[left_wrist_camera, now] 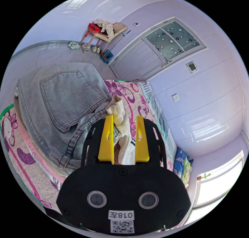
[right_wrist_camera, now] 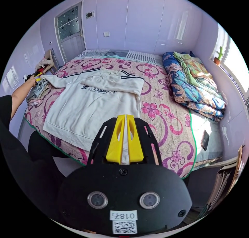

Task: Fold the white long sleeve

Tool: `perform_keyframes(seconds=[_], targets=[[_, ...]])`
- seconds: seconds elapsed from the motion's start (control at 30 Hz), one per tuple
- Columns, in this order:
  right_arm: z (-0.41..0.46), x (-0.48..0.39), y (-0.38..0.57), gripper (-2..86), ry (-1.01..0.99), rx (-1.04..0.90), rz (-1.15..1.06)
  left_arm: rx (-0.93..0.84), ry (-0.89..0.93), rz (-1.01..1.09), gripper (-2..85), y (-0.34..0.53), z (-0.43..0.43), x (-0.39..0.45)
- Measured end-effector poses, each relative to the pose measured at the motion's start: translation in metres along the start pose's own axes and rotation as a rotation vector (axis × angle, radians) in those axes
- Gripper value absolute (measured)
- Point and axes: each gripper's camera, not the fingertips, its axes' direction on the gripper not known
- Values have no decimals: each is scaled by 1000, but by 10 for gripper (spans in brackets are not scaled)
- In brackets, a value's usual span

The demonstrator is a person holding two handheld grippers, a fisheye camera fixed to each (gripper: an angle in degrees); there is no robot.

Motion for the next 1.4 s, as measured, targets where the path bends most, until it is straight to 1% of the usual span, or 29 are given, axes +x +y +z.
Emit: perform_keyframes(seconds=[0.1, 0.27, 0.33, 0.4, 0.43, 0.53, 0.63, 0.73, 0.83, 0.9, 0.93, 1.0, 1.03, 1.07, 1.1, 1.13, 1.17, 1.2, 1.23, 1.3, 1.33, 1.37, 1.4], targets=[[1, -1, 5, 1, 29, -4, -2, 79, -36, -11, 127, 4, -24, 13], [8, 0, 10, 0, 17, -12, 7, 35, -59, -22, 127, -9, -31, 29], [9, 0, 12, 0, 24, -11, 8, 22, -89, -13, 88, -16, -36, 37], [11, 0, 15, 0, 43, -18, 3, 14, -120, 18, 18, -25, -46, 49], [12, 0, 16, -1, 58, -23, -2, 14, -114, 19, 13, -27, -49, 51], [15, 3, 21, -1, 74, -27, 0, 30, -70, 71, -2, -30, -67, 72], [17, 9, 24, -1, 57, -15, 19, 82, -27, 165, -5, -25, -88, 104], [18, 19, 28, -1, 23, 10, 49, 119, 82, 264, -7, -13, -103, 154], [15, 36, 36, -1, -23, 39, 101, 150, 227, 424, -7, 17, -111, 233], [12, 49, 44, -1, -35, 54, 136, 158, 352, 594, -7, 60, -114, 312], [10, 59, 50, -1, -38, 61, 161, 158, 388, 641, -7, 74, -114, 332], [6, 75, 61, -1, -43, 72, 204, 132, 498, 806, -6, 142, -107, 406], [2, 87, 68, -1, -43, 79, 236, 123, 524, 839, -6, 160, -103, 422], [-1, 100, 76, -1, -43, 86, 268, 103, 564, 909, -5, 200, -94, 450], [-3, 106, 81, -1, -42, 90, 285, 80, 561, 982, -4, 242, -81, 474], [-7, 118, 89, -1, -40, 100, 317, 62, 551, 1012, -3, 262, -73, 484], [-12, 130, 97, -1, -38, 107, 346, 8, 529, 1065, 0, 303, -52, 498], [-14, 136, 101, -1, -37, 110, 360, -49, 468, 1117, 5, 344, -26, 506], [-18, 147, 107, -1, -35, 113, 384, -79, 426, 1138, 8, 362, -13, 508], [-24, 162, 116, -1, -28, 119, 417, -270, 245, 1225, 24, 424, 47, 508], [-28, 171, 121, -1, -25, 120, 435, -329, 191, 1240, 33, 436, 62, 506], [-32, 180, 124, -1, -21, 120, 448, -440, 117, 1246, 51, 452, 85, 502], [-34, 185, 126, -1, -17, 120, 454, -493, 118, 1237, 73, 457, 94, 499]])
